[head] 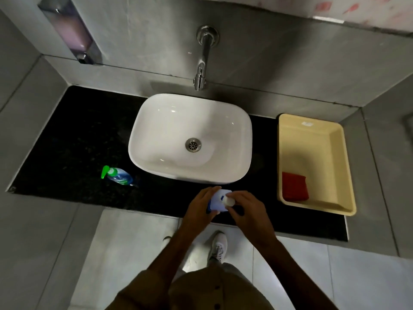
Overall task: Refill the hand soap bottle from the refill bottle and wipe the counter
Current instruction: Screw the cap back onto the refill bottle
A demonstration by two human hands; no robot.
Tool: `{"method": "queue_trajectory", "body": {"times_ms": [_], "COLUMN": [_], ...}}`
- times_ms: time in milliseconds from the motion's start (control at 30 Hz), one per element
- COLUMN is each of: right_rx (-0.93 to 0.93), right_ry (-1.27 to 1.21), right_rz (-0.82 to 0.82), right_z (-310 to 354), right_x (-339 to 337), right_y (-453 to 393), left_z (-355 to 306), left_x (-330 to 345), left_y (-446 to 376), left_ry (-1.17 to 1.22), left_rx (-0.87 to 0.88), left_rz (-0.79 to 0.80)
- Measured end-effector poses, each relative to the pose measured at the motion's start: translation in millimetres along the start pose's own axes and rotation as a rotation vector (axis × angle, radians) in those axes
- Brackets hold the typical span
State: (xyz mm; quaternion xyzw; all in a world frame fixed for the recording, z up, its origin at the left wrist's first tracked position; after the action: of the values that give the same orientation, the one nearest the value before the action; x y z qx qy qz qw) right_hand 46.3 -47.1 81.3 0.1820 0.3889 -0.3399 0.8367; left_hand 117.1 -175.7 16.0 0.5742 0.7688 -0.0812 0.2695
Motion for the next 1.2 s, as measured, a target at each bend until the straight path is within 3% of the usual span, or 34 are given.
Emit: {"method": "queue_trajectory", "body": {"times_ms": [400,533,633,733,867,933,1000,1067,1133,1200], "right_rx": [0.008,0.199,0.209,0.112,0.236,0.234,0.158,0.165,0.254,0.282], "right_ry": [0.287,0.545,0.443,0.385,0.606,0.519,0.393,0.473,0.635,0.631], "right_rz": [0.201,0.213,0.123,0.241,0.093,-0.005,0.034,0.135,0.108,0.065], "right_z": [27.6,12.9,14.6,15.4,13.7,16.9,18.5,14.5,10.9,13.1], "right_x": [21.4,18.8,12.9,25.6,13.6,8.5,14.9,23.9,19.5,15.2], "right_y": [-25.5,-28.4,-24.4,-22.0,-25.1,-23.8,-25.0,-23.0,-20.6,-20.1], "left_z": [14.0,11.7,13.3,14.2,11.4,10.2,9.9,9.4,9.3,9.8], "left_x": [-2.7,-1.8,-4.9,-7.3,-5.6,-5.0,-7.1,-9.5,-9.7,-9.6], "left_y": [-4.4,-5.2,-4.3,-5.7,-6.6,-6.3,-5.4,-4.2,-3.9,-3.0], "left_ry": [0.012,0.043,0.059,0.07,0.032,0.025,0.031,0.033,0.026,0.024], "left_rx": [-0.059,-0.045,-0.031,-0.038,-0.036,-0.026,-0.015,-0.009,-0.008,-0.011], "left_rz": [0.078,0.083,0.074,0.074,0.105,0.117,0.108,0.092,0.087,0.09]}}
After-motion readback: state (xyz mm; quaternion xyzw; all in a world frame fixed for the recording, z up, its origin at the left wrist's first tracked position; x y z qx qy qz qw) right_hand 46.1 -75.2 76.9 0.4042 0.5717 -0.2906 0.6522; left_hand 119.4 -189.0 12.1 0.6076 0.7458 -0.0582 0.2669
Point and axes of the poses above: each hand's wrist, its own y-axis away from the middle knuckle, its own x-axis out of the palm, z = x × y, the point moved 8 cm from there along -y, towards the middle knuckle, and after that the axes turned 2 degrees about -x, right-handed, at the moved point
